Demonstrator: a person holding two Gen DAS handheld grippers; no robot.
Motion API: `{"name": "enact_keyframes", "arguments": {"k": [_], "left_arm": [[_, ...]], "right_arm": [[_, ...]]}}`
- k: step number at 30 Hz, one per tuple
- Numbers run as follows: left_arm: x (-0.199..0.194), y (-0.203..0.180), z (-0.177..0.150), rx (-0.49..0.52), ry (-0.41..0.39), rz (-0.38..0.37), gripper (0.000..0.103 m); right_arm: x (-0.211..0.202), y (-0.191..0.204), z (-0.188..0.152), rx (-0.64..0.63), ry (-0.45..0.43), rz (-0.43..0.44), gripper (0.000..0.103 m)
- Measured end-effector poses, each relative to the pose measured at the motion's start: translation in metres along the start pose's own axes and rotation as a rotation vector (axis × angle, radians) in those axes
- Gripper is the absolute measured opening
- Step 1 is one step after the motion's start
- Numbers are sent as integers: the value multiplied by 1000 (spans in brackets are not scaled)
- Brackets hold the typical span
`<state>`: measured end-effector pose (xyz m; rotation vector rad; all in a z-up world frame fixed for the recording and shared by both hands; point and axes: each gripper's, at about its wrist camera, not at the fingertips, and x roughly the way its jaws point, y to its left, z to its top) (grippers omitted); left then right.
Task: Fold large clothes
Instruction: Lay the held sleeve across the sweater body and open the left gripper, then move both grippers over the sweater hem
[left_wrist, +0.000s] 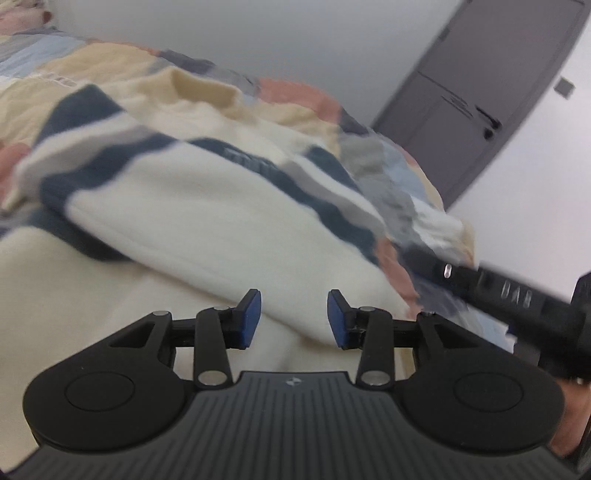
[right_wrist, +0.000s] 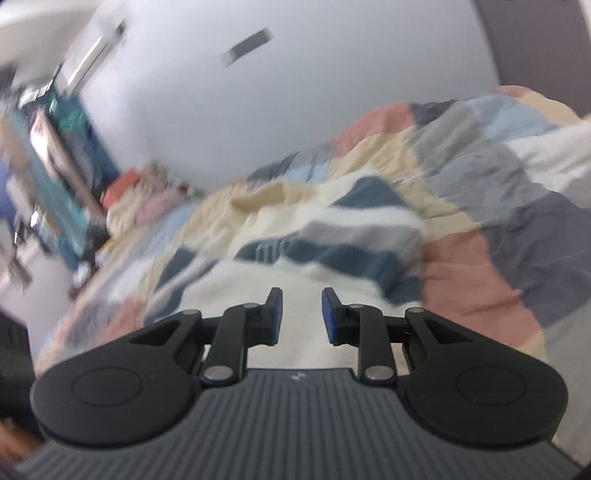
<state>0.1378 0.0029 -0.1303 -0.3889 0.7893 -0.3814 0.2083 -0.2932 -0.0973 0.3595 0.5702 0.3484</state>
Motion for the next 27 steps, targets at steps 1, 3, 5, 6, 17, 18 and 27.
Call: {"name": "enact_keyframes", "arguments": {"k": [1, 3, 5, 6, 17, 18, 27], "left_arm": [[-2, 5, 4, 2, -15, 20, 45], [-1, 15, 12, 0, -27, 54, 45], [2, 25, 20, -10, -30, 79, 45], [4, 28, 24, -17, -31, 92, 45], [39, 60, 38, 78, -79, 212, 45], [43, 63, 37, 74, -74, 211, 45], [50, 79, 33, 59, -54, 192, 45]], "right_arm": [[6, 6, 0, -18, 14, -1, 27], [20, 14, 1, -40, 37, -2, 27], [31, 21, 1, -76, 53, -12, 27], [37, 24, 0, -101, 62, -21, 27], [82, 31, -12, -183, 143, -34, 27], [86, 31, -13, -195, 148, -38, 27], [115, 33, -23, -239, 206, -51, 26]]}}
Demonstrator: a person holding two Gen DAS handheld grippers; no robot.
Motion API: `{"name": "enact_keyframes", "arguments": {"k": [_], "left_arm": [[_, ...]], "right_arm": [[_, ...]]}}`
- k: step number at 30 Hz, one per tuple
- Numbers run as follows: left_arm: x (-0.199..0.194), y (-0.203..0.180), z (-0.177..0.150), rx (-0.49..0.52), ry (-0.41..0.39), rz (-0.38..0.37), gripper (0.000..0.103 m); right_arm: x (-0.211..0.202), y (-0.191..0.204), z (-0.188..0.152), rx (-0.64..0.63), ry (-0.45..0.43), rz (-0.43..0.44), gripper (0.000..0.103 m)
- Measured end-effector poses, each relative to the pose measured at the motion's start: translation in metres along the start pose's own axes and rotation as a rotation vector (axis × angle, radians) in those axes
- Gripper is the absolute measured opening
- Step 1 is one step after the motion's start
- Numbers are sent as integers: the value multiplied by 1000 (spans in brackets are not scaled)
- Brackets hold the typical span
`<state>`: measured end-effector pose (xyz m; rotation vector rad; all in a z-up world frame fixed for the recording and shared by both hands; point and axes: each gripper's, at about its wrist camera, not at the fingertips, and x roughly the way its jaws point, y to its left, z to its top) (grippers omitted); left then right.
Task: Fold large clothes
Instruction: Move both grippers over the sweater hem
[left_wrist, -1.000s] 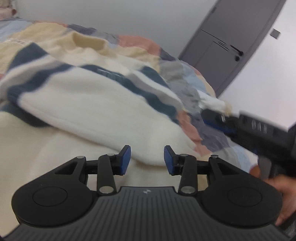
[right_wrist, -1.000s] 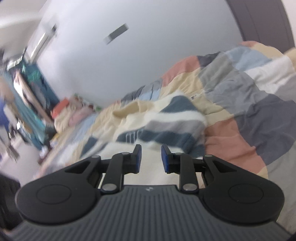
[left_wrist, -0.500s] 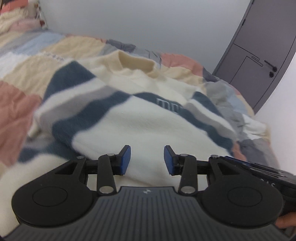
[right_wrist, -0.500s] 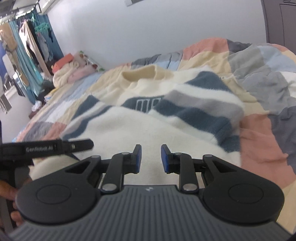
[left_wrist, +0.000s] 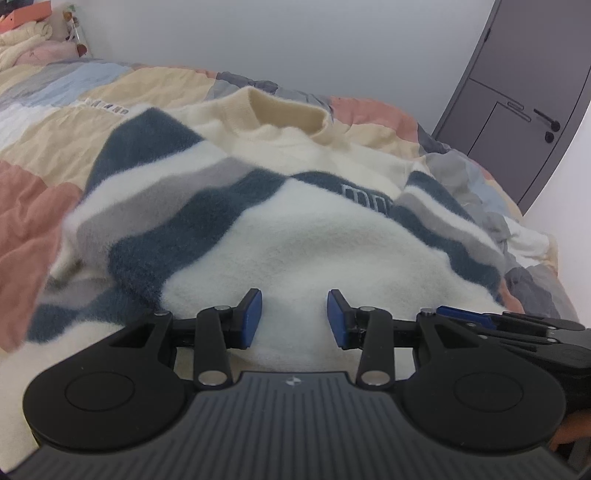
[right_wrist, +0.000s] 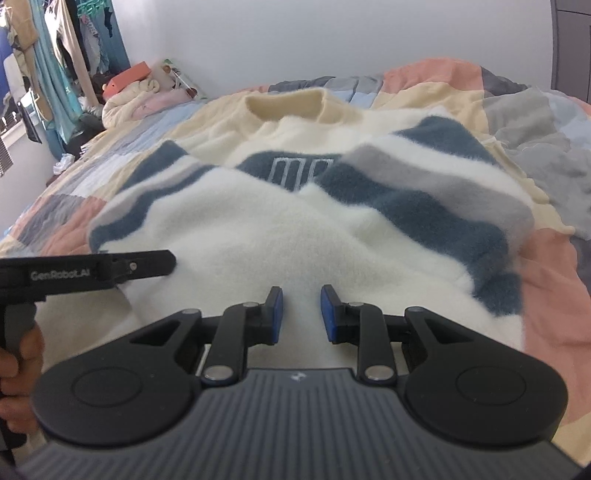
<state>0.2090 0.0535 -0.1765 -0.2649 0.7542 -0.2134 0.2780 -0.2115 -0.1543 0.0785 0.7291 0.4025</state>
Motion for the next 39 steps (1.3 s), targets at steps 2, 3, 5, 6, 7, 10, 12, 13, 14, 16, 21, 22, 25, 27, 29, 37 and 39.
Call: {"name": "enact_keyframes", "arguments": {"k": [2, 3, 5, 6, 7, 10, 12, 13, 14, 16, 21, 22, 25, 27, 29, 37, 39], "left_arm": [[3, 2, -2, -1, 6, -1, 45], [5, 4, -2, -5, 9, -4, 45], [10, 6, -3, -7, 16, -6, 45], [11, 6, -3, -8, 20, -6, 45], [12, 6, -3, -10, 20, -5, 45], [10, 5, -3, -12, 19, -4, 45], [7, 7, -4, -25, 15, -7, 45], [4, 8, -4, -42, 6, -11, 45], [0, 10, -3, -61, -5, -21, 45], [-9, 11, -2, -84, -17, -24, 45], [-46, 4, -8, -56, -56, 21, 45], [-53, 2, -11, -48, -61, 33, 45], [-72, 0, -20, -44, -57, 47, 45], [-84, -3, -25, -41, -59, 63, 45], [-94, -5, -28, -42, -59, 77, 45], [-127, 7, -49, -81, -2, 149, 45], [-137, 16, -53, -127, 22, 152, 47]], "right_arm": [[3, -1, 0, 2, -1, -1, 26], [4, 0, 0, 1, -1, -1, 26], [8, -2, 0, 10, 1, 2, 26], [9, -2, 0, 15, 3, 3, 26], [10, -2, 0, 12, 4, 3, 26], [9, -2, -1, 6, -2, 4, 26], [8, -2, -1, 0, -1, 3, 25], [7, -2, -1, -3, 0, 1, 24], [5, -1, -1, -14, 6, -6, 24], [3, 2, -1, -38, 13, -20, 24], [-10, 6, -4, -44, 27, -51, 24], [-14, 6, -6, -41, 31, -56, 24], [-28, 5, -12, -25, 33, -62, 24], [-38, 3, -17, -11, 36, -64, 24], [-49, 0, -22, 20, 45, -57, 24], [-85, -26, -35, 197, 122, -78, 31], [-92, -36, -39, 272, 144, -107, 48]]}}
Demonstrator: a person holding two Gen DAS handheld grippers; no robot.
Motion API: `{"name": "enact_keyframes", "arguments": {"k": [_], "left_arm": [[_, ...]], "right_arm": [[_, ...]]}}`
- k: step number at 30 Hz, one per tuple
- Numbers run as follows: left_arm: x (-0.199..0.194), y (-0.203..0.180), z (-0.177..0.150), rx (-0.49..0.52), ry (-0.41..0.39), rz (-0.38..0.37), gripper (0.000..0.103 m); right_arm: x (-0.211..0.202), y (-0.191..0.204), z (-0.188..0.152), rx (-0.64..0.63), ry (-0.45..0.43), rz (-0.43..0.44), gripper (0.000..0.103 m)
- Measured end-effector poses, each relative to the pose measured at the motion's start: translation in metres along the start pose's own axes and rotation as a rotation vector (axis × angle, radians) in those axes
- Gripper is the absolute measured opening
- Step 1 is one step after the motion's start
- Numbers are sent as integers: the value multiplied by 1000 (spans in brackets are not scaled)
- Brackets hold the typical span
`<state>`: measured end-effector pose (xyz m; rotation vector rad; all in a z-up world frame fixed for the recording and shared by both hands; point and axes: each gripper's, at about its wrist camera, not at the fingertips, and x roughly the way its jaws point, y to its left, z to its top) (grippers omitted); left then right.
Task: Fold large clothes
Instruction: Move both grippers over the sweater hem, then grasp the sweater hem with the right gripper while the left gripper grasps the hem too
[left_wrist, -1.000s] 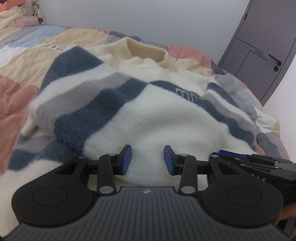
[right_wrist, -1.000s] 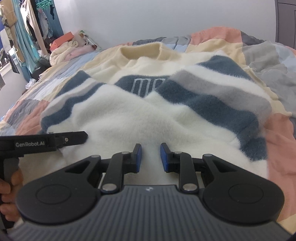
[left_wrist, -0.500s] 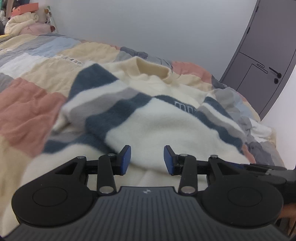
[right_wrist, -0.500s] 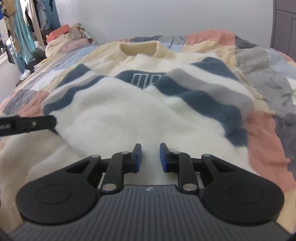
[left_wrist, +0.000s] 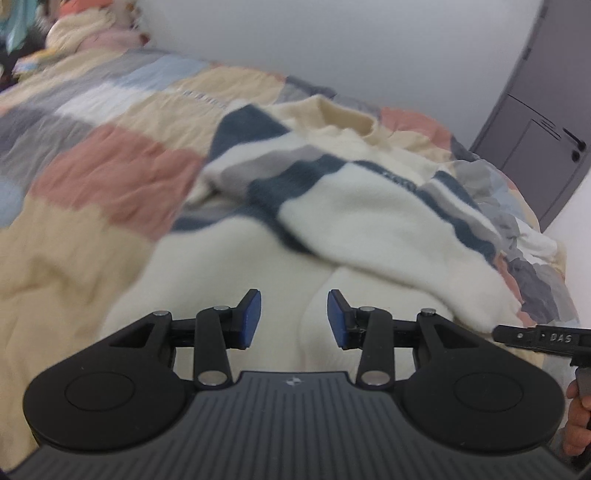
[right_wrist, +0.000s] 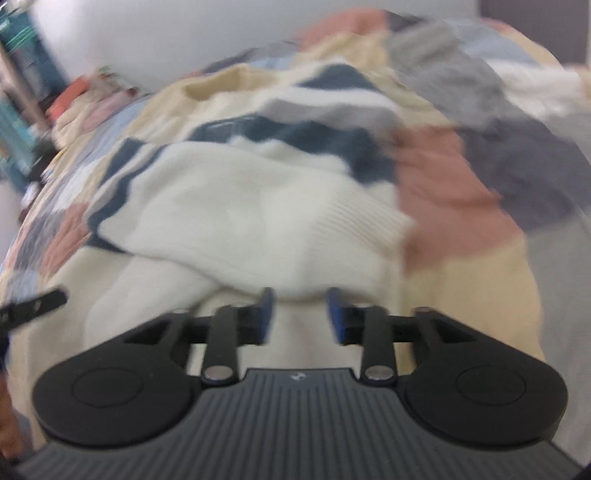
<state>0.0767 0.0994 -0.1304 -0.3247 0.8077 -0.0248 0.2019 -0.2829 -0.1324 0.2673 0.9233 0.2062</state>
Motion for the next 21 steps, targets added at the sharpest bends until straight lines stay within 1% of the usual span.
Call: {"name": "enact_keyframes", "arguments": {"k": [1, 4, 6, 7, 8, 11, 13, 15, 17, 18, 19, 21], "left_arm": [[-3, 6, -1, -23, 13, 1, 50], [-14, 23, -3, -87, 56, 1, 53], [-20, 32, -4, -125, 87, 4, 53], [-24, 36, -4, -140, 94, 7, 53], [-29, 39, -2, -149, 97, 17, 53], [-43, 46, 0, -158, 96, 50, 58], [-47, 53, -3, -166, 115, 70, 59], [-45, 63, -9, -197, 153, 70, 59], [-40, 73, -15, -244, 186, 71, 59], [-37, 77, -16, -267, 201, 64, 59], [-34, 80, -17, -288, 209, 53, 59], [-29, 84, -18, -314, 219, 48, 61]], "right_arm": [[-3, -5, 0, 36, 11, -1, 55], [-10, -16, -3, 118, 59, 8, 56], [-12, -22, -6, 171, 84, -20, 67], [-13, -26, -8, 205, 95, -32, 76], [-13, -31, -11, 241, 111, -32, 80], [-7, -40, -19, 305, 196, -2, 78], [-1, -37, -25, 298, 236, -10, 79], [6, -28, -30, 270, 275, -7, 81], [15, -22, -38, 269, 335, 36, 82], [19, -19, -41, 266, 347, 68, 83], [21, -16, -43, 259, 351, 108, 85], [20, -10, -45, 227, 360, 157, 85]]}}
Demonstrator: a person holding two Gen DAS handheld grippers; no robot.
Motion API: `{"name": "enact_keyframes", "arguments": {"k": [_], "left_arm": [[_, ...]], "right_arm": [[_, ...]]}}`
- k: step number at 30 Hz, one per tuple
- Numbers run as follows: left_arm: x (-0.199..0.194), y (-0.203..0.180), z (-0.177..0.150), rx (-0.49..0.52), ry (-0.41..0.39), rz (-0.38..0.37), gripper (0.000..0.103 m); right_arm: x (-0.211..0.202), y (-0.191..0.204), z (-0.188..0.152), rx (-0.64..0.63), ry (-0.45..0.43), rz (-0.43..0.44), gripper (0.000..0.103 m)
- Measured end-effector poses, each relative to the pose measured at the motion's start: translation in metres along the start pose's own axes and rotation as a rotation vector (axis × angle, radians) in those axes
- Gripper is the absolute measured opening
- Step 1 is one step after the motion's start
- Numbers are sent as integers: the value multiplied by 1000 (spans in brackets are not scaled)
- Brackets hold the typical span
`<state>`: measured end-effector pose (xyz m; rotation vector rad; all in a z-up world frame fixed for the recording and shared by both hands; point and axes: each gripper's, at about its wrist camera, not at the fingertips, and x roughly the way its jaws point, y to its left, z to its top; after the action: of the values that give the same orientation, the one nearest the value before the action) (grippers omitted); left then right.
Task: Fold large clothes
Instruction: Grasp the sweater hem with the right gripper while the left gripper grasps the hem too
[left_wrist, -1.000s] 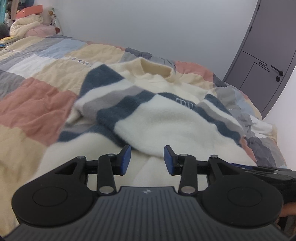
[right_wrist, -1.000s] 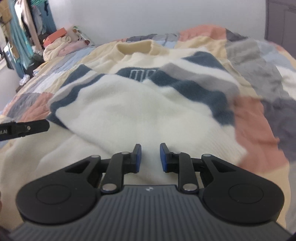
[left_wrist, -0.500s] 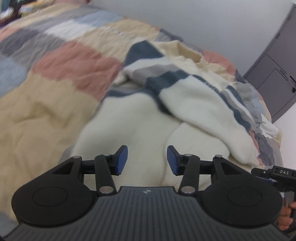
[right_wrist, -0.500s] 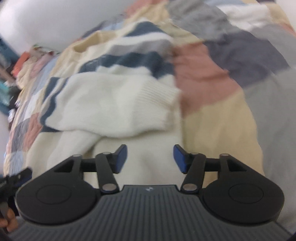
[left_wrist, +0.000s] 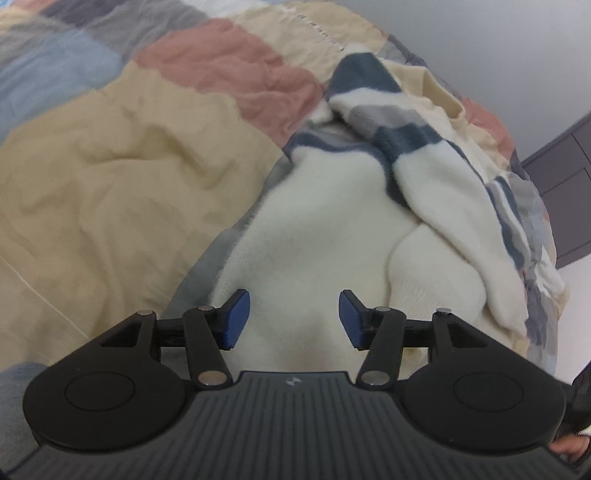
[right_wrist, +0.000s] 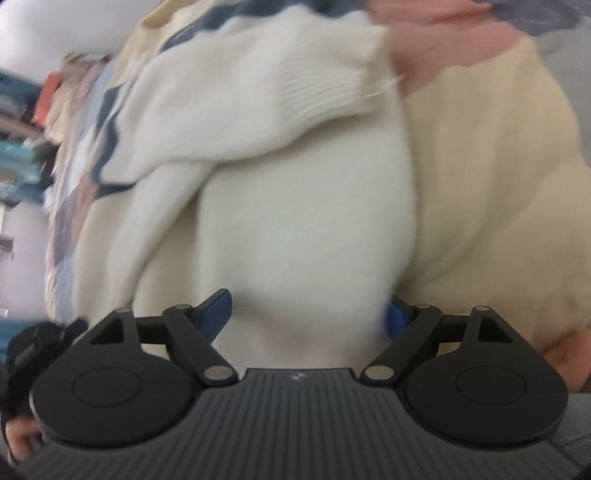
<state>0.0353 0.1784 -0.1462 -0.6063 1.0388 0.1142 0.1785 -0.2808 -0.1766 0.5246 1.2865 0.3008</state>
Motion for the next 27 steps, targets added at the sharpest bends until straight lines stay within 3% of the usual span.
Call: {"name": "enact_keyframes", "arguments": {"k": [2, 6, 9, 14, 17, 19, 25, 27], "left_arm": [[5, -2, -1, 10, 10, 6, 62], [7, 0, 0, 0, 10, 3, 62], [1, 6, 1, -35, -19, 10, 62], [-12, 6, 0, -46, -115, 128, 63], [1, 15, 3, -83, -36, 120, 62], [12, 15, 4, -89, 20, 116, 62], [21, 7, -3, -45, 86, 38, 63], [18, 7, -9, -60, 110, -49, 67]], "right_arm": [[-4, 3, -3, -19, -7, 61, 84], [-19, 10, -13, -66, -54, 269, 84], [-19, 13, -19, -84, -45, 327, 83], [-2, 19, -16, -98, 54, 259, 60], [15, 28, -21, -127, 144, 203, 45], [23, 32, -26, -164, 172, 164, 43], [19, 31, -21, -133, 95, 136, 26], [11, 36, -24, -170, 43, 139, 22]]}}
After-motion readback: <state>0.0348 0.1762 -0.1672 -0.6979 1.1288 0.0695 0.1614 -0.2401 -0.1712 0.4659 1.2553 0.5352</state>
